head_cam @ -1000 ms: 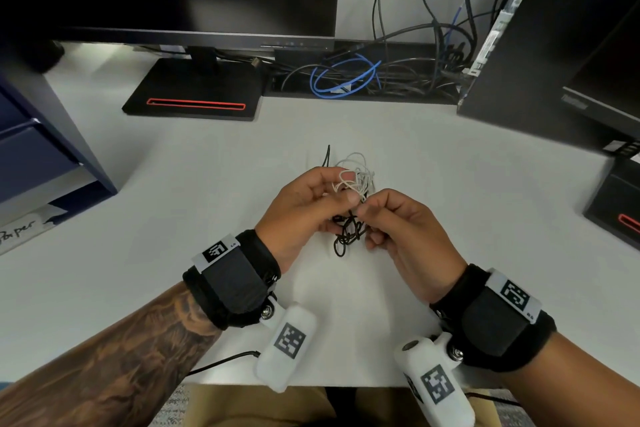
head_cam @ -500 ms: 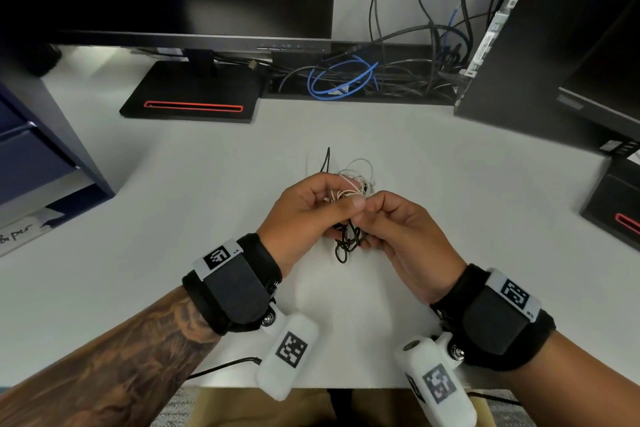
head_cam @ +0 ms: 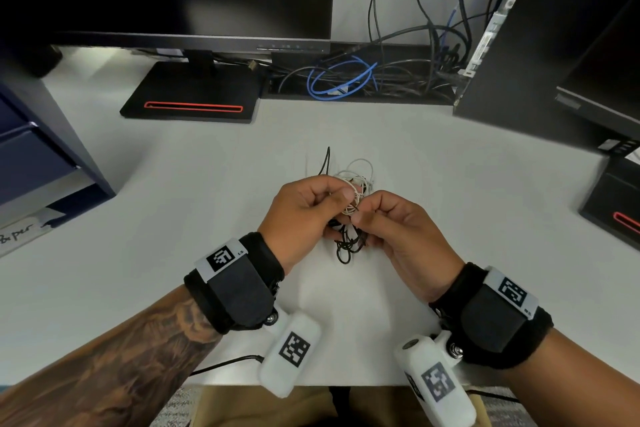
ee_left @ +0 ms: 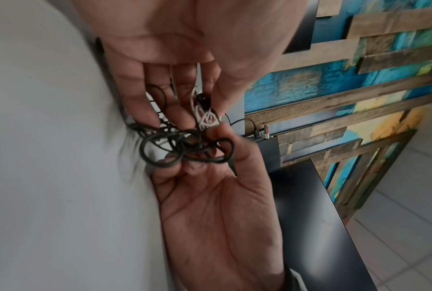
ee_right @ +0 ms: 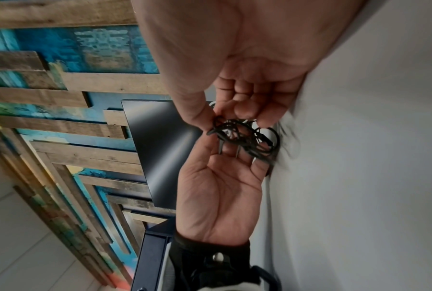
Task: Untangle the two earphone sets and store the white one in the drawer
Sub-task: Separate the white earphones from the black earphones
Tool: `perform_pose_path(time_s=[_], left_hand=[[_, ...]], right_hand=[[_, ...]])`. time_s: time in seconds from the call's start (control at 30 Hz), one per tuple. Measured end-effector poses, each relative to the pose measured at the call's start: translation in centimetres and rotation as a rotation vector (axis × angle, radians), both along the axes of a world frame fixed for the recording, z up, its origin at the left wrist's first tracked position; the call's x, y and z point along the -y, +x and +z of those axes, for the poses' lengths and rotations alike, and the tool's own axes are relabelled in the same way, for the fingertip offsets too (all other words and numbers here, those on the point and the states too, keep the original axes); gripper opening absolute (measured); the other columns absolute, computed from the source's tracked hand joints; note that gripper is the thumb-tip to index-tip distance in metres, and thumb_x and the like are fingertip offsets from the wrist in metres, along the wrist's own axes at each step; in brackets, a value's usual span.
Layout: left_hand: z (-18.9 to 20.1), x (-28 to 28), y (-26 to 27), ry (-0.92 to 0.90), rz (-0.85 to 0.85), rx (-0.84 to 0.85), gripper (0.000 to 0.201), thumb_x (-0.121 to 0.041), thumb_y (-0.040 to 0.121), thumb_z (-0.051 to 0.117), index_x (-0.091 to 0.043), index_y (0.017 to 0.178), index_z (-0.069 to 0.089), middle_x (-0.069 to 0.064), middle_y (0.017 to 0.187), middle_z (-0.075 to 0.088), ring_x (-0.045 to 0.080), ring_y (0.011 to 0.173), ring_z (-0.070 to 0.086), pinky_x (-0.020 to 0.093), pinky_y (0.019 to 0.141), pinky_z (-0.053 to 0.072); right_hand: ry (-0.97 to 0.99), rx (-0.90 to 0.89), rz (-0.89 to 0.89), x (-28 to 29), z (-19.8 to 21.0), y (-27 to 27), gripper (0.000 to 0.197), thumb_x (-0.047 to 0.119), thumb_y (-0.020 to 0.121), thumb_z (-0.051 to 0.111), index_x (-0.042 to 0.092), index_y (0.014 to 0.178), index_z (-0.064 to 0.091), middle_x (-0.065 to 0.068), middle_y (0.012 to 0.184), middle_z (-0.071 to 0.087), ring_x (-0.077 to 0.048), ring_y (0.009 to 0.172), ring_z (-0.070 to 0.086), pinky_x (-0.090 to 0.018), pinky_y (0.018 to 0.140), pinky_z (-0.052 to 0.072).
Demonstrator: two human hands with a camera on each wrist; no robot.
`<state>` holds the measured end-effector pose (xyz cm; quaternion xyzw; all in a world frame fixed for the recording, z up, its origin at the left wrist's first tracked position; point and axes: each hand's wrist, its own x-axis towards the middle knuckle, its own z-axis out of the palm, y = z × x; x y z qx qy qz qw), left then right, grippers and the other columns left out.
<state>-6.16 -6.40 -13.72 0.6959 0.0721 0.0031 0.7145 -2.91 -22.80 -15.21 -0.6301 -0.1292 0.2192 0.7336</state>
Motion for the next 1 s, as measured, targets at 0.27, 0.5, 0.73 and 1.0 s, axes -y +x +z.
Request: perform_pose_path(time_s=[0.27,0.5,0.73,1.0], left_hand=[[0.9,0.3,-0.1,-0.035,0.083,-0.007,0.014,-0.011,0.101,0.050,-0.011,0.092,0.061,0.006,0.089,0.068,0.018,0.071,0.073,0.045,0.070,0.057],[1.2,0.3,-0.3,0.062,0.081,0.049,0.012,-0.017,0.100,0.055,-0.014,0.090,0.060,-0.003,0.092,0.067,0.018,0.079,0.073,0.049,0.068,0.059],[1.2,0.0,-0.1,0.061,0.104,0.028,0.011,-0.014,0.100,0.055,-0.012,0.092,0.061,0.004,0.078,0.066,0.017,0.062,0.067,0.044,0.065,0.058],[0.9,-0.1,0.0,0.034,0.117,0.096,0.013,-0.003,0.097,0.057,-0.008,0.089,0.067,0.006,0.084,0.074,0.014,0.076,0.071,0.028,0.062,0.058]], right_hand=[[0.008,0.001,-0.038,0.0,-0.3,0.1,0.012,0.016,0.081,0.072,0.021,0.075,0.063,-0.003,0.070,0.052,-0.012,0.063,0.048,-0.025,0.064,0.046],[0.061,-0.021,-0.119,-0.1,-0.5,0.1,0.016,0.019,0.086,0.076,0.016,0.082,0.060,-0.002,0.070,0.053,-0.013,0.063,0.049,-0.027,0.062,0.049],[0.090,-0.016,-0.142,-0.1,-0.5,0.0,0.016,0.008,0.092,0.069,0.015,0.084,0.057,-0.003,0.074,0.055,-0.014,0.064,0.051,-0.026,0.062,0.047],[0.044,-0.033,-0.092,0.0,-0.3,0.0,0.011,0.019,0.083,0.073,0.015,0.084,0.062,-0.002,0.070,0.055,-0.015,0.064,0.051,-0.029,0.064,0.048]])
